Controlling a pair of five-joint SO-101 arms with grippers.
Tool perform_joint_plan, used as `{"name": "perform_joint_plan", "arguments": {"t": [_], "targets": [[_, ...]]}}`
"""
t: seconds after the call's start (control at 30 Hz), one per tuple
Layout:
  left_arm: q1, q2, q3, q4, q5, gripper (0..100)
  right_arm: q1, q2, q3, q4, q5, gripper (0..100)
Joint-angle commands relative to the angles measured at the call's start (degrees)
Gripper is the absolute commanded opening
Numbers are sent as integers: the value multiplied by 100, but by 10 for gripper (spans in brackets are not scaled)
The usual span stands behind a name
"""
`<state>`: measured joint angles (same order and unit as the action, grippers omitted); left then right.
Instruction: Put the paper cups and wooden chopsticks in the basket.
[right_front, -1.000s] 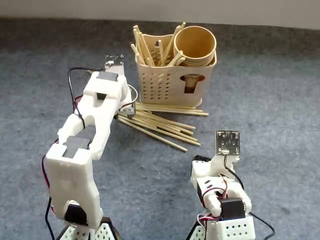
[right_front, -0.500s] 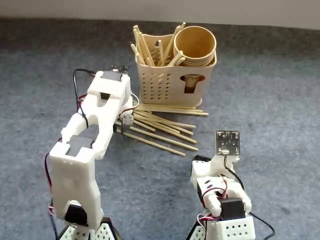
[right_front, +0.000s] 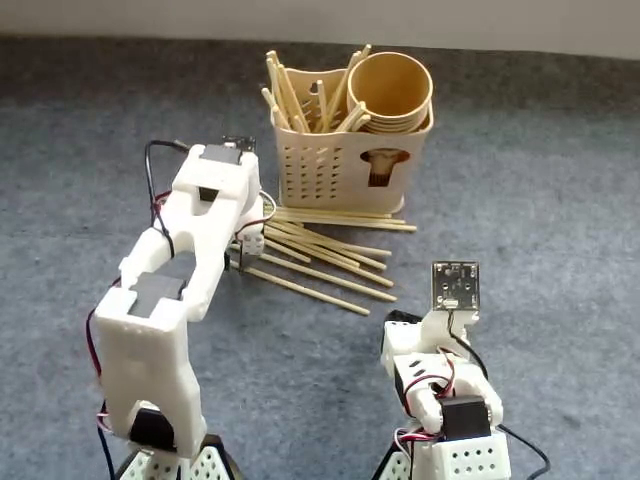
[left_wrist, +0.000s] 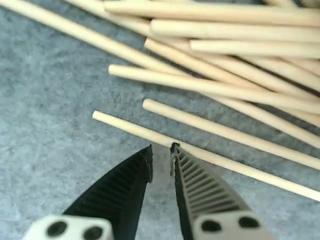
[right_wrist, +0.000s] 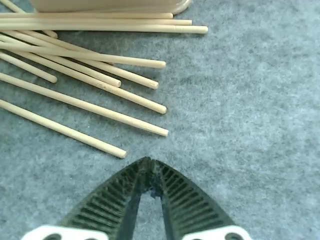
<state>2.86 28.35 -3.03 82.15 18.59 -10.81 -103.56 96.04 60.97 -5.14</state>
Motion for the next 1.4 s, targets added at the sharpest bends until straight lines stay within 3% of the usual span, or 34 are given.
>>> {"name": "perform_joint_plan", "arguments": {"t": [0.0,0.37,0.63,1.03,1.2,1.37], "targets": [[-110,-716,453,-18,-18,77,-31,-84,848,48,-26,5],[-664,-2264,1648,-633,9,77,-31,-84,848,48,-18,5],[-444,-3160,1947,-659,79,77,-31,-84,848,57,-18,5],[-567,-3160,2149,-721,2673,76,-31,-84,848,57,-18,5],[-567,-3160,3064,-2057,3385,76,-31,-84,848,57,-18,5],[-567,-3204,3714,-3341,3578,81,-31,-84,848,57,-18,5]]}}
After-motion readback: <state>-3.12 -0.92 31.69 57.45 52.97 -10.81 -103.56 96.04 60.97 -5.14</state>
